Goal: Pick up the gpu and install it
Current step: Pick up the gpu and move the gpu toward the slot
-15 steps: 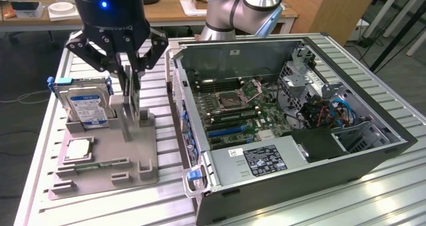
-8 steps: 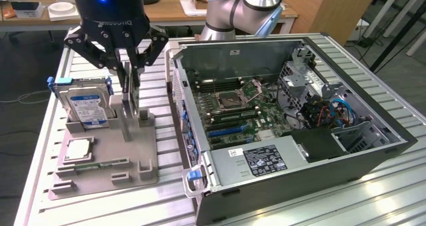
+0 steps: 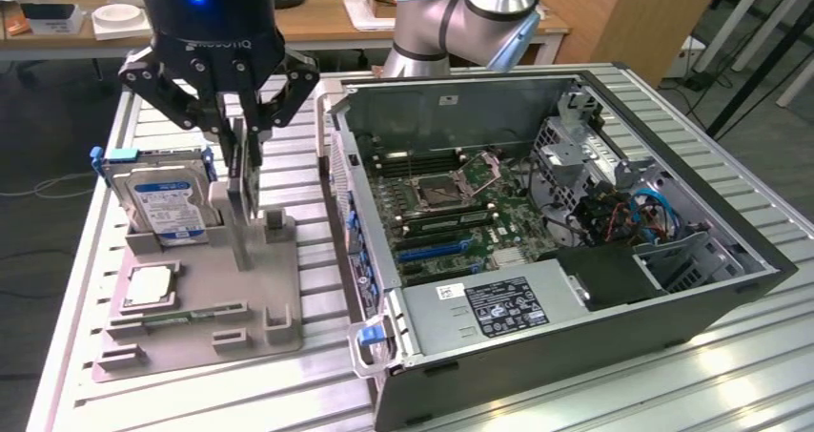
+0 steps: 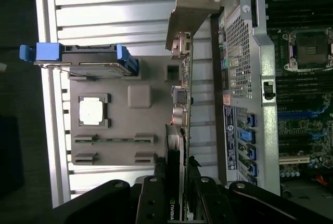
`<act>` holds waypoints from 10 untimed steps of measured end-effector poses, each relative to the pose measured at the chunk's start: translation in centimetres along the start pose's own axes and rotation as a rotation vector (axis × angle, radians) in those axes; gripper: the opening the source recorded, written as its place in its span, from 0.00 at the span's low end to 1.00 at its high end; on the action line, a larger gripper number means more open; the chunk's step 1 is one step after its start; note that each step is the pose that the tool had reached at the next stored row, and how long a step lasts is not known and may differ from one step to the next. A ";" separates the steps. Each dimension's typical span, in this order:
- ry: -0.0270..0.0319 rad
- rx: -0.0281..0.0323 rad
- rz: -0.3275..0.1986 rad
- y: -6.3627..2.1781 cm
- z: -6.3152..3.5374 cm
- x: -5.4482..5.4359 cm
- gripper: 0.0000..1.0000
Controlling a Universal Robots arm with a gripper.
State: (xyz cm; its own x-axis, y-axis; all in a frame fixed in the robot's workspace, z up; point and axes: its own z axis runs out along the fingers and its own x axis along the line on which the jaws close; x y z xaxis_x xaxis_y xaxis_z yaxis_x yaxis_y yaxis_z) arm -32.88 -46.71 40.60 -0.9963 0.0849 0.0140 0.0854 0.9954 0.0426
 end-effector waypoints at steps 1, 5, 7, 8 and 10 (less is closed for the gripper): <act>0.0011 -0.0029 0.000 0.00 0.00 0.0 0.26; 0.0049 -0.0135 -0.005 0.02 0.00 -0.2 0.26; 0.0134 -0.0175 -0.008 0.03 -0.02 -0.3 0.26; 0.0164 -0.0203 -0.009 0.03 -0.01 -0.3 0.26; 0.0182 -0.0261 -0.011 0.03 0.00 -0.4 0.26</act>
State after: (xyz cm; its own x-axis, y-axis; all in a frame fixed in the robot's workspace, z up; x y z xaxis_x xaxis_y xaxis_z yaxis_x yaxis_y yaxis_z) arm -32.48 -46.71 40.59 -0.9969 0.0727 0.0316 0.0747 0.9948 0.0689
